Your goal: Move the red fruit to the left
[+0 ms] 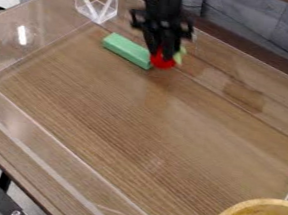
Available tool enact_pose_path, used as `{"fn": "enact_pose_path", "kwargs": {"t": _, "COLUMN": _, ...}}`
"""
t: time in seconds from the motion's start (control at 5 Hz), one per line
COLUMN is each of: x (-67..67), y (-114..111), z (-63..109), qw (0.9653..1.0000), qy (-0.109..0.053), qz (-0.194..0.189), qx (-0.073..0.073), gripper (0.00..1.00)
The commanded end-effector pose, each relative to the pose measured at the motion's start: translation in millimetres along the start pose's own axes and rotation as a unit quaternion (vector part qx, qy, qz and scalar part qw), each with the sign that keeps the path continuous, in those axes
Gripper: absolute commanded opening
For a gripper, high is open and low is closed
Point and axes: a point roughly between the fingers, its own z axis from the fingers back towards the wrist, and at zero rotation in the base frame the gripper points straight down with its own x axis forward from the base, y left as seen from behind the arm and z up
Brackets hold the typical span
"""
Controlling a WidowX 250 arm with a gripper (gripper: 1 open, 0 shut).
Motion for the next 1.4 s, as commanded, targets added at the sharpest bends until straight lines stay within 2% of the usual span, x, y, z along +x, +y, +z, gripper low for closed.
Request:
{"fn": "enact_pose_path", "kwargs": {"t": 0.0, "x": 12.1, "y": 16, "z": 46.6, "qw": 0.9982, "qy": -0.052, "qz": -0.032, "qx": -0.002, "gripper": 0.00}}
{"fn": "enact_pose_path", "kwargs": {"t": 0.2, "x": 11.5, "y": 39, "z": 57.4, "qw": 0.9973, "qy": -0.056, "qz": -0.047, "qx": -0.010, "gripper": 0.00}}
{"fn": "enact_pose_path", "kwargs": {"t": 0.6, "x": -0.5, "y": 79, "z": 34.4, "qw": 0.9987, "qy": -0.045, "qz": -0.026, "qx": -0.003, "gripper": 0.00}}
{"fn": "enact_pose_path", "kwargs": {"t": 1.0, "x": -12.4, "y": 96, "z": 8.7, "qw": 0.9990, "qy": -0.025, "qz": -0.038, "qx": -0.008, "gripper": 0.00}}
{"fn": "enact_pose_path", "kwargs": {"t": 1.2, "x": -15.1, "y": 101, "z": 2.2, "qw": 0.9995, "qy": -0.022, "qz": -0.020, "qx": -0.010, "gripper": 0.00}}
